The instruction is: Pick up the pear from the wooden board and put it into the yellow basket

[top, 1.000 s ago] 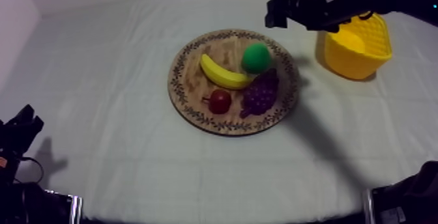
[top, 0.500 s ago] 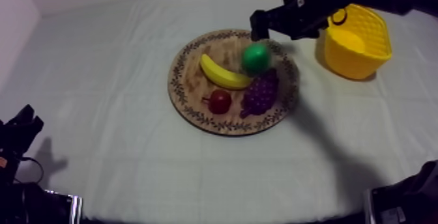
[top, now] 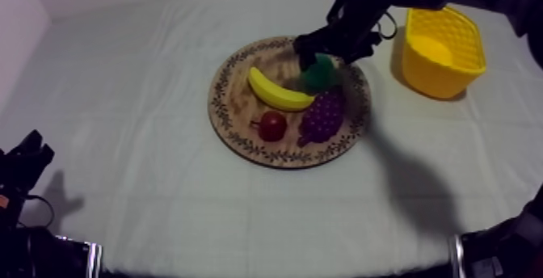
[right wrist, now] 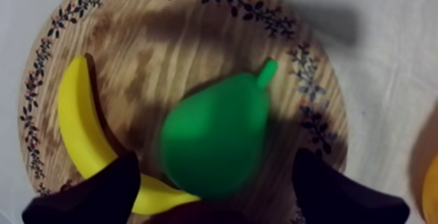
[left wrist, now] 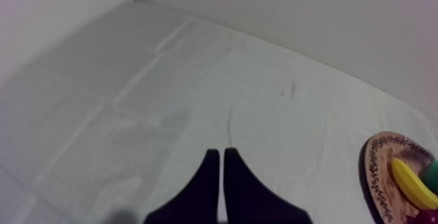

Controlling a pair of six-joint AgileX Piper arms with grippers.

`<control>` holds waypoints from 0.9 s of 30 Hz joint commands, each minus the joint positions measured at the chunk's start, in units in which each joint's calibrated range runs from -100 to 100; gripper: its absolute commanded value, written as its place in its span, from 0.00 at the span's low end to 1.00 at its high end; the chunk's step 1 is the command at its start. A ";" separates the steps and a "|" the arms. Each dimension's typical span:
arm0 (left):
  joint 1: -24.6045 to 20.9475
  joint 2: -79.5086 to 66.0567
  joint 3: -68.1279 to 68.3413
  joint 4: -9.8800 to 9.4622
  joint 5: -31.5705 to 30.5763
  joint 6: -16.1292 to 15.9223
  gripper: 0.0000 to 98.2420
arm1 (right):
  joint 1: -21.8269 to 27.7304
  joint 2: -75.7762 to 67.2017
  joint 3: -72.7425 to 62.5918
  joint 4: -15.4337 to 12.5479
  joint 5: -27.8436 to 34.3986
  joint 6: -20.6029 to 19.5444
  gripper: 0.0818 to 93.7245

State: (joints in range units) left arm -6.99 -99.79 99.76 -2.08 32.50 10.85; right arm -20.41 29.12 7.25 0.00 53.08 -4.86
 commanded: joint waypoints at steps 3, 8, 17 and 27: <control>0.01 -0.04 0.02 0.00 0.00 0.01 0.00 | -0.01 3.52 -3.49 -0.95 2.53 1.14 0.75; 0.01 -0.04 0.02 0.00 0.00 0.01 0.00 | 0.05 7.34 -7.74 -1.82 5.09 2.76 0.67; 0.01 -0.04 0.02 0.00 0.00 0.01 0.00 | 0.81 9.38 -11.13 -2.59 6.87 4.22 0.54; 0.01 -0.04 0.02 0.00 0.00 0.01 0.00 | 0.65 1.21 -5.66 -1.93 5.66 5.13 0.51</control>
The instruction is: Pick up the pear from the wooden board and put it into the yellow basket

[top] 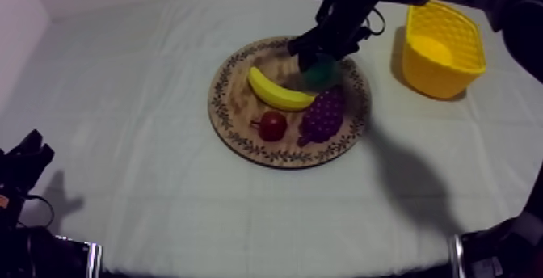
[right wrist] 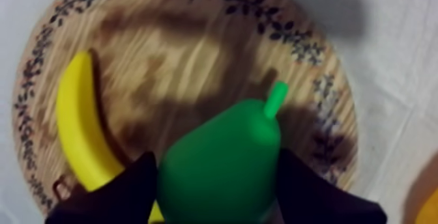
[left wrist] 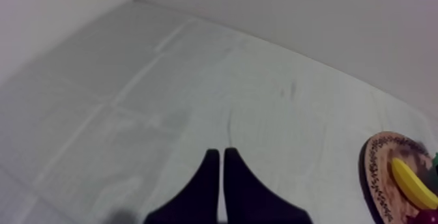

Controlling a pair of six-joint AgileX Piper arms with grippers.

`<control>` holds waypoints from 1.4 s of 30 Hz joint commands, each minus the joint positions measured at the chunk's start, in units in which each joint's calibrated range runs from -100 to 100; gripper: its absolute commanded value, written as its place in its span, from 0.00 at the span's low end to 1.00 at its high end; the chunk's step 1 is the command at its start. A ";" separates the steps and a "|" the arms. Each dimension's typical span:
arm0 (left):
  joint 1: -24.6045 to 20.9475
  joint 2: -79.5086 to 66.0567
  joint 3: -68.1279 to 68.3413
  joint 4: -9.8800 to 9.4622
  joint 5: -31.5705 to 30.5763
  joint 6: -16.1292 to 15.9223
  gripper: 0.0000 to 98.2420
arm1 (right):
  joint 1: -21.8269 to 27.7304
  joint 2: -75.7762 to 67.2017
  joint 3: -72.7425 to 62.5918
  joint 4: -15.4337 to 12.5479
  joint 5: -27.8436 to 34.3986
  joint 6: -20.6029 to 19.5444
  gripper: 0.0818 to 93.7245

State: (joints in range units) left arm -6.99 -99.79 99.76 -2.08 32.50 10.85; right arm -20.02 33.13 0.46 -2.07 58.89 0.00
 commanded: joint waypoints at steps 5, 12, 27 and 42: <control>0.01 -0.04 0.02 0.00 0.00 -0.01 0.00 | 3.57 -14.19 7.08 -1.05 0.63 4.05 0.51; 0.01 -0.04 0.02 0.00 0.00 0.01 0.00 | 12.01 -25.02 9.43 -2.03 5.58 10.81 0.52; 0.01 -0.04 0.02 0.00 0.00 0.01 0.00 | 25.09 -21.31 9.86 -1.81 5.73 18.24 0.52; 0.01 -0.04 0.02 0.00 0.00 0.01 0.00 | 26.13 -8.58 9.18 -1.02 0.41 17.24 0.60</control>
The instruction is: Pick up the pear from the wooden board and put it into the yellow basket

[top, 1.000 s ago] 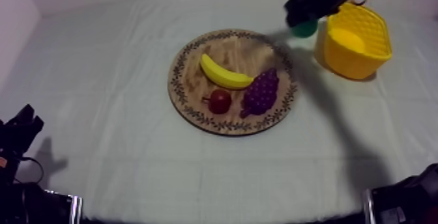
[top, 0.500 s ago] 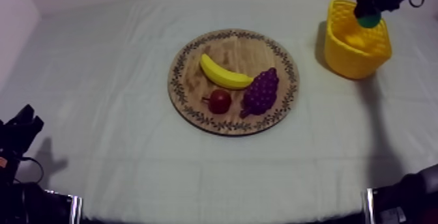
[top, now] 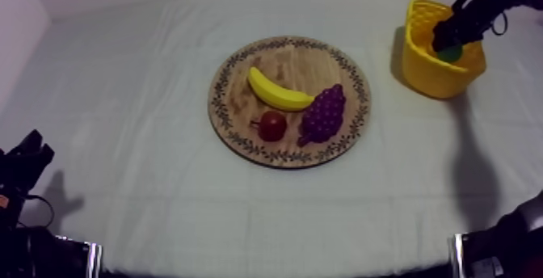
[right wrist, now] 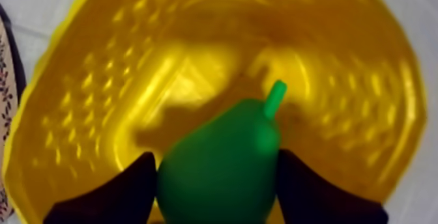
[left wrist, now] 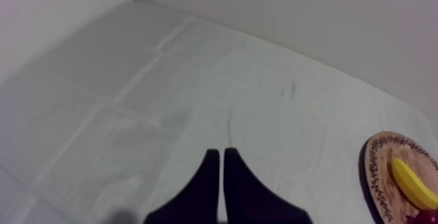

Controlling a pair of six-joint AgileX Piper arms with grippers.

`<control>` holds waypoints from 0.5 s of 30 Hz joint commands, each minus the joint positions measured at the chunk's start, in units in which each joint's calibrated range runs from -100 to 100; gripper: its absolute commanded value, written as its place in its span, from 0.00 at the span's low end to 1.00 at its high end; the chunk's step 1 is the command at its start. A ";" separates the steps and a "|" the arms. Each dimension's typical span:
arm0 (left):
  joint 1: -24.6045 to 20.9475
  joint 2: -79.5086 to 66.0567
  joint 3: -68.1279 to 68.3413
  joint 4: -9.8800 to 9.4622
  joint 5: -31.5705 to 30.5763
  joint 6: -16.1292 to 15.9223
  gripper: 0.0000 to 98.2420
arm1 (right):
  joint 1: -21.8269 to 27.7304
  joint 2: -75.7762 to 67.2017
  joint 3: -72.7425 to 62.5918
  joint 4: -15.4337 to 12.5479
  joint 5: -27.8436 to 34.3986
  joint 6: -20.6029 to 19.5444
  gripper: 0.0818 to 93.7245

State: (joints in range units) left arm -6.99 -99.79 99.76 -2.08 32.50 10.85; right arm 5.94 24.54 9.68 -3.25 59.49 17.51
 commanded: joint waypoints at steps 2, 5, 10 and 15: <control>0.01 -0.04 0.02 0.00 0.00 0.01 0.00 | 0.47 0.12 -0.15 0.01 -0.52 -0.51 0.62; 0.01 -0.04 0.02 0.00 0.00 0.01 0.00 | 0.60 -0.64 0.10 0.11 -0.90 -0.89 0.62; 0.01 -0.04 0.02 0.00 0.00 0.01 0.00 | -0.40 -4.49 4.32 1.81 -3.46 -3.07 0.45; 0.01 -0.04 0.02 0.00 0.00 0.01 0.00 | -0.95 -12.77 12.63 2.32 -6.30 -5.85 0.09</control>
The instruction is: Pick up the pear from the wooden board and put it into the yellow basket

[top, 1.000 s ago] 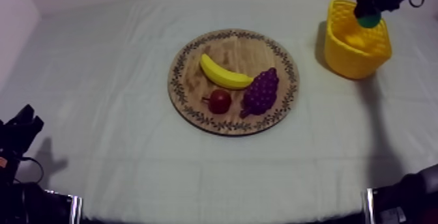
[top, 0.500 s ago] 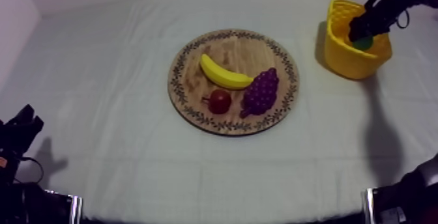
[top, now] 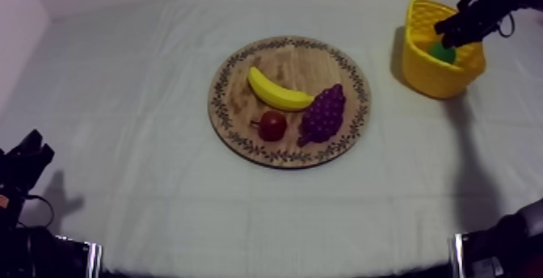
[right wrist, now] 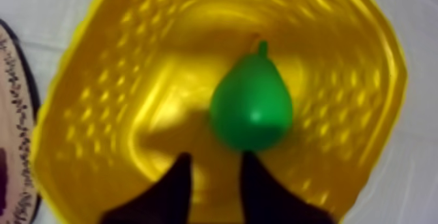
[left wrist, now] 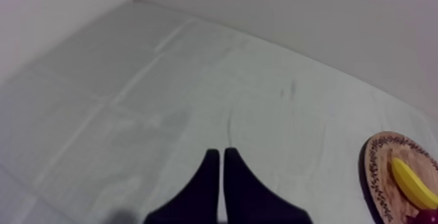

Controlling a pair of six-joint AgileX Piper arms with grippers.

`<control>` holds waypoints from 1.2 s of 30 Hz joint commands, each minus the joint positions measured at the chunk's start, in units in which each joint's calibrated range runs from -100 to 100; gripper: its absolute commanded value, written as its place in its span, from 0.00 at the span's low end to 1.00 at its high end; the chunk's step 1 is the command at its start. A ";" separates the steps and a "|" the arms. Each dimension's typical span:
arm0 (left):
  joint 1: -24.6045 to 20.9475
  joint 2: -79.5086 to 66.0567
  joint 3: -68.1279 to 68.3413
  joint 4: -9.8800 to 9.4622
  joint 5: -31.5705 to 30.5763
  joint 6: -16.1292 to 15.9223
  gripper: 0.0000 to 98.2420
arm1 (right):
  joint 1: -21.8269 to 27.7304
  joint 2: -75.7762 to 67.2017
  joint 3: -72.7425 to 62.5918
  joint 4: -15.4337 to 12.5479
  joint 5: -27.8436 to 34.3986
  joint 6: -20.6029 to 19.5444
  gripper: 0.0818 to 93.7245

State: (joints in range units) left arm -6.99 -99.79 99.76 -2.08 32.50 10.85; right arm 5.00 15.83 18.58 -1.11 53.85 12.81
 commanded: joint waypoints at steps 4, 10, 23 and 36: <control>0.01 -0.04 0.02 0.00 0.00 0.01 0.00 | 0.41 -14.35 12.97 0.51 -4.44 -4.27 0.03; 0.01 -0.04 0.02 0.00 0.00 0.01 0.00 | 2.51 -33.49 32.10 0.99 -13.55 -9.06 0.01; 0.01 -0.04 0.02 0.00 0.00 0.01 0.00 | 3.78 -74.49 68.25 3.90 -20.38 -11.96 0.01; 0.01 -0.04 0.02 0.00 0.00 0.01 0.00 | 1.91 -105.44 79.86 2.84 -12.47 -12.53 0.01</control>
State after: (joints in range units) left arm -6.99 -99.79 99.76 -2.08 32.50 10.85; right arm 7.11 -81.90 98.60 2.89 40.81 -1.01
